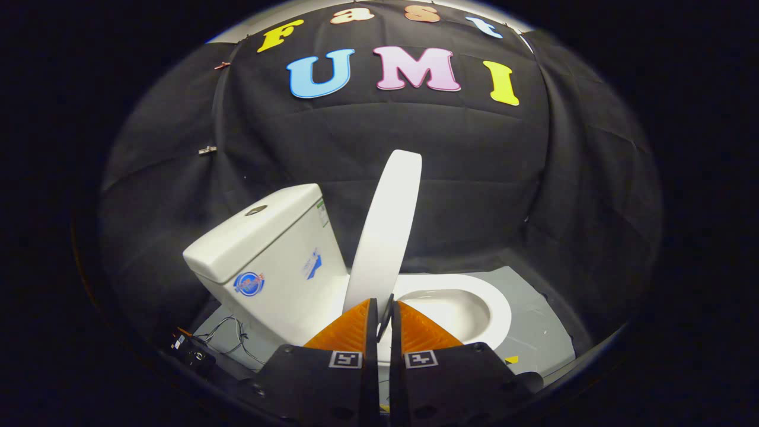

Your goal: Open the toilet lid.

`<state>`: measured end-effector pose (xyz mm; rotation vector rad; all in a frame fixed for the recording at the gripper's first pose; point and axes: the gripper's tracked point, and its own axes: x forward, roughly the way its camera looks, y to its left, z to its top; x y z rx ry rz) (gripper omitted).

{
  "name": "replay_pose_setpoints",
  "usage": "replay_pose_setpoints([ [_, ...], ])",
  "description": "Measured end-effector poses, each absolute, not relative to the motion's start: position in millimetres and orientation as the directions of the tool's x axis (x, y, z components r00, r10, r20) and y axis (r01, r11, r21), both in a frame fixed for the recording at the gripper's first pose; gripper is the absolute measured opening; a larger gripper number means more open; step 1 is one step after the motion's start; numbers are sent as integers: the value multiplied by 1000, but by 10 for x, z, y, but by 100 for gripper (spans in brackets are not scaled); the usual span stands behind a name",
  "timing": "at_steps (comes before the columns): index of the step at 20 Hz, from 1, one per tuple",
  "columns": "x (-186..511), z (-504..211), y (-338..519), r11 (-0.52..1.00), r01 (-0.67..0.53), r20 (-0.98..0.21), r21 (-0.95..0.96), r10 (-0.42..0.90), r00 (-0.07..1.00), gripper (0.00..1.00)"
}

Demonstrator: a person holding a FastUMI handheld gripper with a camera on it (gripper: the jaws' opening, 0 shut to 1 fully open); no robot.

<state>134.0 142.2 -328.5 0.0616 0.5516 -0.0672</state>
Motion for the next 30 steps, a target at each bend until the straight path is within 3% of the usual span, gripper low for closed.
replay_pose_setpoints([
  [13,1475,-3252,2453,993,-115,-500,-18,91,862,11],
  [25,1537,-3281,2684,987,-157,-517,-26,121,848,12],
  [26,1552,-3280,2672,989,-150,-514,-15,121,849,18],
  [29,1552,-3225,2723,983,-181,-517,31,171,839,18],
  [30,1547,-3128,2732,982,-187,-507,32,177,844,38],
])
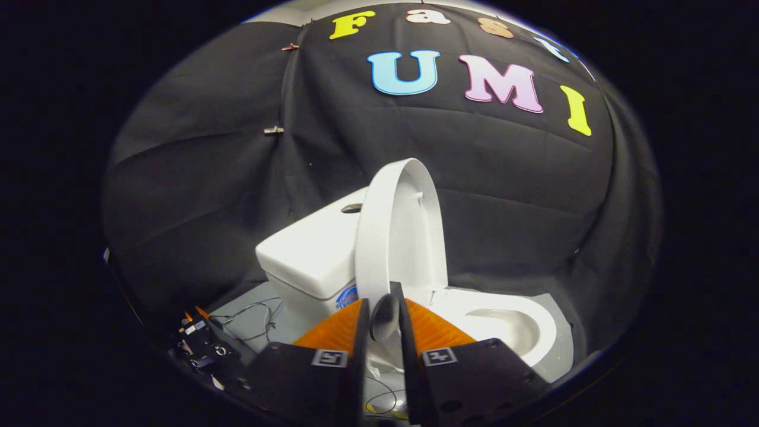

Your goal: Open the toilet lid.

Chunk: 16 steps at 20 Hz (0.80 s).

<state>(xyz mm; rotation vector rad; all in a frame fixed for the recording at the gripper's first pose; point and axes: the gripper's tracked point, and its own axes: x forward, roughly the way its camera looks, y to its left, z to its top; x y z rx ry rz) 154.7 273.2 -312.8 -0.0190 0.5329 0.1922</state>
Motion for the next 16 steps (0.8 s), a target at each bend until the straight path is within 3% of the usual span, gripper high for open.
replay_pose_setpoints([
  [3,1557,-2793,2677,980,-197,-443,27,189,876,100],
  [9,1472,-2123,2508,970,-232,-355,74,244,903,99],
  [16,1188,-1009,1483,988,-156,-173,9,155,973,98],
])
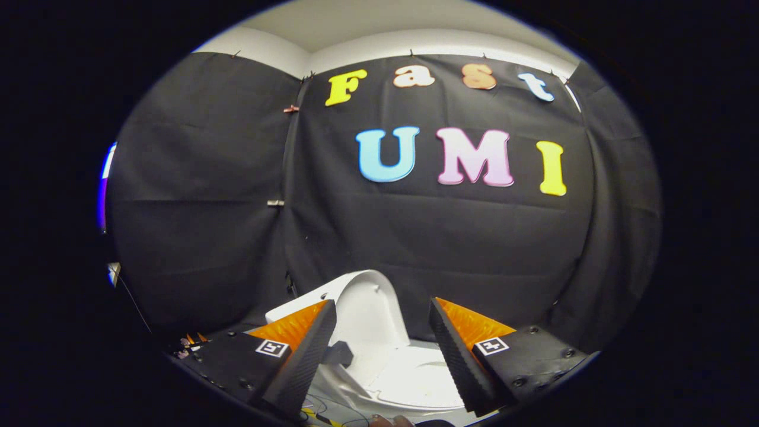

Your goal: Open the toilet lid.

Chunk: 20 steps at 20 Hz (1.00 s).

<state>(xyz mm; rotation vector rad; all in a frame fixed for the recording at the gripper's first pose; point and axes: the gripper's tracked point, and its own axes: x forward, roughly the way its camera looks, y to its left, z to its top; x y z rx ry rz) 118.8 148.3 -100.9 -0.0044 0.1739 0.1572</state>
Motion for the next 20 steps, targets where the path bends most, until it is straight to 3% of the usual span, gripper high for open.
replay_pose_setpoints([
  [11,344,-132,231,996,-13,-23,85,15,1000,97],
  [20,58,-14,-107,996,33,0,87,-33,999,98],
])
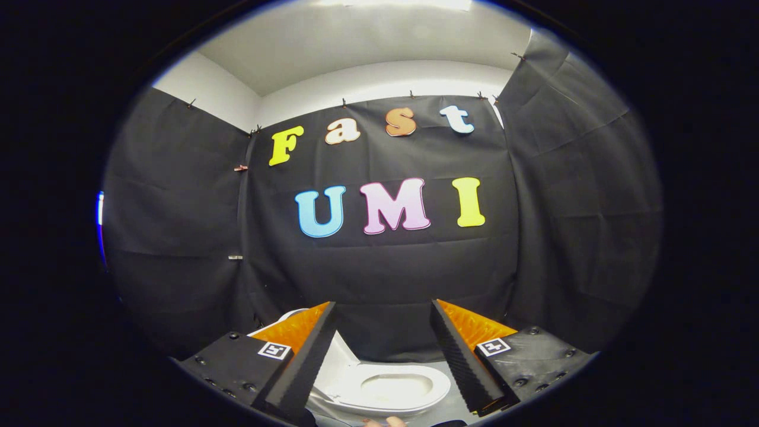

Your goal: Open the toilet lid.

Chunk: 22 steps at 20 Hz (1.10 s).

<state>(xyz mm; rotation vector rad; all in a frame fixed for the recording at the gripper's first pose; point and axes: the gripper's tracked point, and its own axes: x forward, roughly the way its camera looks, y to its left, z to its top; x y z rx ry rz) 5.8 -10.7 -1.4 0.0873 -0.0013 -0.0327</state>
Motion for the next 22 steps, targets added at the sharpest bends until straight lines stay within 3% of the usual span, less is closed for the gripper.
replay_pose_setpoints([
  [22,-21,137,-122,996,2,52,95,-7,999,98],
])
